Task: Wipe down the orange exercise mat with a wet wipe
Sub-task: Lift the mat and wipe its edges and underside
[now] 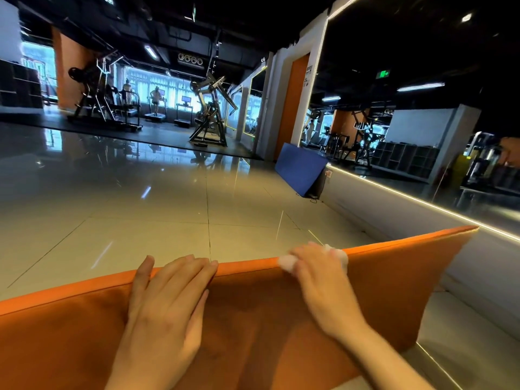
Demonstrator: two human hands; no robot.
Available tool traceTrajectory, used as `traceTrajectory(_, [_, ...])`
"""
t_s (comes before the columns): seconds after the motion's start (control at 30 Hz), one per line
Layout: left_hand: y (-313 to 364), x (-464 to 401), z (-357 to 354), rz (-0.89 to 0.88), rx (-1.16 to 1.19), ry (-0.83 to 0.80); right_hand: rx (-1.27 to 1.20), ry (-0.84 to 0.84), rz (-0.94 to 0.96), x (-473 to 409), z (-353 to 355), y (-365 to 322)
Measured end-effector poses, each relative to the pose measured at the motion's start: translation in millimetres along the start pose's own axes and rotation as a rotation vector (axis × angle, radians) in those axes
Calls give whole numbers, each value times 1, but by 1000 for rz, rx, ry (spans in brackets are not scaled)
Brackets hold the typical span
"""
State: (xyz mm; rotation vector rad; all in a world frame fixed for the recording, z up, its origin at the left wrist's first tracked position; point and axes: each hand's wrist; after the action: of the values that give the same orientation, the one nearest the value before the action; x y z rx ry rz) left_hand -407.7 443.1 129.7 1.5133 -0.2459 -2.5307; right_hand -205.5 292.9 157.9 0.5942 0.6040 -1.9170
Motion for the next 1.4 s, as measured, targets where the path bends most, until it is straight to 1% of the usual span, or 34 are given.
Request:
traceTrajectory(0.07, [2,1,0,-2,-1,-11,55,41,-61,7,14,48])
traceTrajectory(0.17, [7,2,-1,-1,-9,-12,-26,-31,-121,17,28,86])
traceTrajectory(0.23, [9,2,-1,20,-12,-19,-62,-35,-155,15,22,80])
traceTrajectory(0.3, [8,0,-1,52,0,-23,-75,4,-158,11,13,57])
traceTrajectory(0.37, [8,-1,0,71,4,-26,-68,-1,-44,8,1,18])
traceTrajectory(0.5, [6,0,2,44,0,4,-106,-109,186,2,-11,-80])
traceTrajectory(0.57, [5,1,5,37,4,10,-78,-142,281,-2,-10,-94])
traceTrajectory(0.63, [4,1,5,27,-6,5,-9,-161,334,-4,-3,-76])
traceTrajectory(0.7, [4,2,5,21,-19,-6,43,-157,284,-2,4,-40])
traceTrajectory(0.8, [3,3,6,8,-35,-24,162,-87,101,9,18,30])
traceTrajectory(0.87, [3,2,6,7,-32,-28,203,-76,1,21,27,68])
traceTrajectory(0.9, [4,2,5,9,-31,-27,193,-67,-41,25,29,80])
traceTrajectory(0.97, [6,1,5,30,-32,-35,151,-36,-113,24,27,83])
traceTrajectory(1.03, [4,0,5,70,-26,-53,133,-39,-124,17,20,63])
traceTrajectory(1.1, [3,-2,8,106,-16,-66,124,-74,-58,7,11,29])
traceTrajectory(1.17, [5,-1,13,106,-47,-75,80,-92,35,0,-1,-14])
traceTrajectory(1.23, [10,6,27,146,-174,-43,29,-94,126,-6,-14,-61])
traceTrajectory(1.3, [13,20,47,279,-357,29,-23,-104,203,-11,-27,-99])
traceTrajectory(1.33, [14,26,57,357,-422,24,-52,-113,227,-16,-31,-111])
traceTrajectory(1.37, [13,31,64,405,-469,-16,-73,-126,246,-21,-34,-117])
traceTrajectory(1.4, [9,35,68,414,-500,-66,-80,-145,270,-27,-36,-117])
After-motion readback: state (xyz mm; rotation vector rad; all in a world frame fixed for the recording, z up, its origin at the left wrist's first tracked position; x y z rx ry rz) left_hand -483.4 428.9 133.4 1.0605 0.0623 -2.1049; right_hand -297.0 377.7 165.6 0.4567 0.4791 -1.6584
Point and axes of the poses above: each hand's wrist, its own x-axis away from the middle knuckle, its own z-axis out of the back of the hand, y = z × x, and after that the axes turned 8 degrees about x, right-handed
